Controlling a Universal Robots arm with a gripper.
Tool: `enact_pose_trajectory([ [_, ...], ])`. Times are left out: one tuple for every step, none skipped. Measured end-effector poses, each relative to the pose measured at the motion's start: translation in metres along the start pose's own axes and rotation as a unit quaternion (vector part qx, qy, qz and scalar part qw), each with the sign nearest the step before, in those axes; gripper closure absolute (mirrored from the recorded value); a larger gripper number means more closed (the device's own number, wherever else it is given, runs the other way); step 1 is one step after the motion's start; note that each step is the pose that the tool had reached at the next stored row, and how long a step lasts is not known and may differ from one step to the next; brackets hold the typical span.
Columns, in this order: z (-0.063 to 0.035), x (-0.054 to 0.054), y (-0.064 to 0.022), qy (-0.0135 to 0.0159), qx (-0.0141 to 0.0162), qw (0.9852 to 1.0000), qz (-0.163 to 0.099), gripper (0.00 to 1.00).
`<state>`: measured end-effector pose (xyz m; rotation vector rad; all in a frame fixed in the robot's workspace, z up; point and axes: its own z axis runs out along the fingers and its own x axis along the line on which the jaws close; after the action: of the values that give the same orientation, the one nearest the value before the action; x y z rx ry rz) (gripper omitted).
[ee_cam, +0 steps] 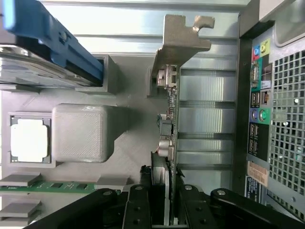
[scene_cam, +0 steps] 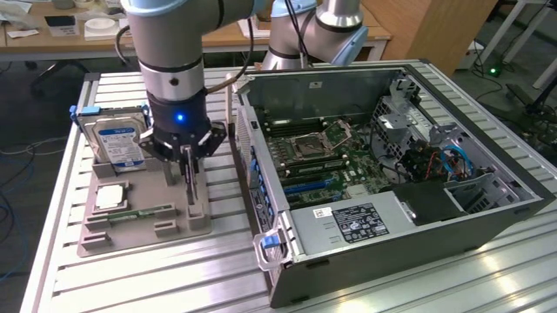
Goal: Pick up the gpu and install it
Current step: 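Pick up the gpu and move the gpu toward the slot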
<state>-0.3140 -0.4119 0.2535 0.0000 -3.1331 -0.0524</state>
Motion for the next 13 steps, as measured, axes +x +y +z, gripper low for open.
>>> enact_pose_trajectory([
  [-0.0039,0.000,0.0001,0.0000,0.0000,1.0000,0.000,0.73],
  [-0.0078,0.000,0.0002,0.0000,0.0000,1.0000,0.000,0.73],
  [-0.0122,0.000,0.0004,0.0000,0.0000,1.0000,0.000,0.73],
  [-0.0163,0.000,0.0005,0.0000,0.0001,1.0000,0.000,0.73],
  [-0.0203,0.000,0.0007,0.0000,0.0000,1.0000,0.000,0.73],
  [-0.0244,0.000,0.0008,0.0000,0.0000,1.0000,0.000,0.73],
  [-0.0287,0.000,0.0009,0.0000,0.0000,1.0000,0.000,0.73],
  [-0.0331,0.000,0.0011,0.0000,0.0000,1.0000,0.000,0.73],
  [-0.0380,0.000,0.0013,0.0000,0.0000,1.0000,0.000,0.73],
  [-0.0425,0.000,0.0014,0.0001,0.0000,1.0000,0.000,0.73],
  [-0.0469,0.000,0.0016,0.0000,-0.0001,1.0000,0.000,0.73],
  [-0.0514,0.000,0.0017,0.0000,-0.0001,1.0000,0.000,0.73],
  [-0.0560,0.000,0.0018,0.0000,-0.0001,1.0000,0.000,0.73],
])
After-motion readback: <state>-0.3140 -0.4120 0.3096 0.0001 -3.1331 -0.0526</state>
